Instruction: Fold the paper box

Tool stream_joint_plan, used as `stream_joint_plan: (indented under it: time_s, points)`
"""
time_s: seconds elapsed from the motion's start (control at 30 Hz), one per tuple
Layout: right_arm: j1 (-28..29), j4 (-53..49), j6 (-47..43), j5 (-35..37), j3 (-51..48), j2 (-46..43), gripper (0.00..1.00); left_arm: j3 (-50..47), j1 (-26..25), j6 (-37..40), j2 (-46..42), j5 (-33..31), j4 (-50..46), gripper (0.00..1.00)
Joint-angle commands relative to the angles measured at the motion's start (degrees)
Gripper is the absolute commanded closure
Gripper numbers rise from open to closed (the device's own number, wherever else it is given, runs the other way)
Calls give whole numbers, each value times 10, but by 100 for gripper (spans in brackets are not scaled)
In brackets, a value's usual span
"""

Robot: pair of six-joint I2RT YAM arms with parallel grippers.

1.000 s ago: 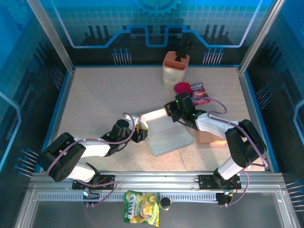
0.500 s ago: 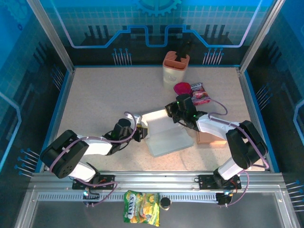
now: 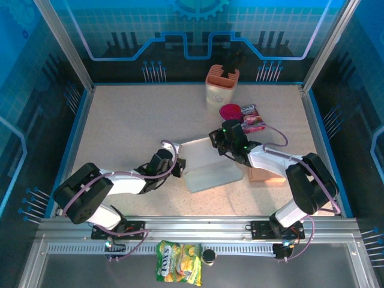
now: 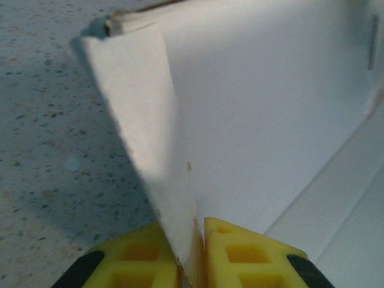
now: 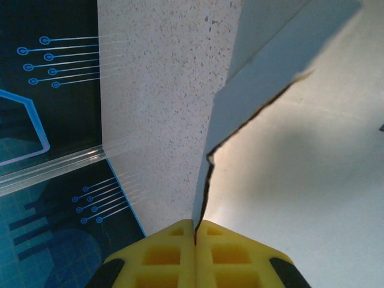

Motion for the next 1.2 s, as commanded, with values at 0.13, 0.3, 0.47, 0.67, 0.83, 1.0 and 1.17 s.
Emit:
stream_joint_plan:
  time_s: [0.13,0.3,0.47,0.67,0.83,1.0,1.17]
  points:
    - [34,1,3,8,-18,-26,100,65,-41,-40,8,-148,-119,89]
    - [46,0,6,17,-20,-35,100,121,-73,-74,36,-224,-202,90]
    - [53,-5,7,24,-27,-50,100,150,-79,-120,49,-274,-271,98]
    - [59,-5,5,25,-35,-61,100,164,-82,-141,55,-289,-300,100]
    - [57,-14,-27,17,-29,-76,98,170,-87,-142,48,-312,-329,100]
    - [37,-50,-115,-2,-16,-128,57,142,-87,-120,8,-309,-310,100]
    - [-22,-92,-240,-78,-4,-202,32,115,-79,-90,-52,-289,-285,100]
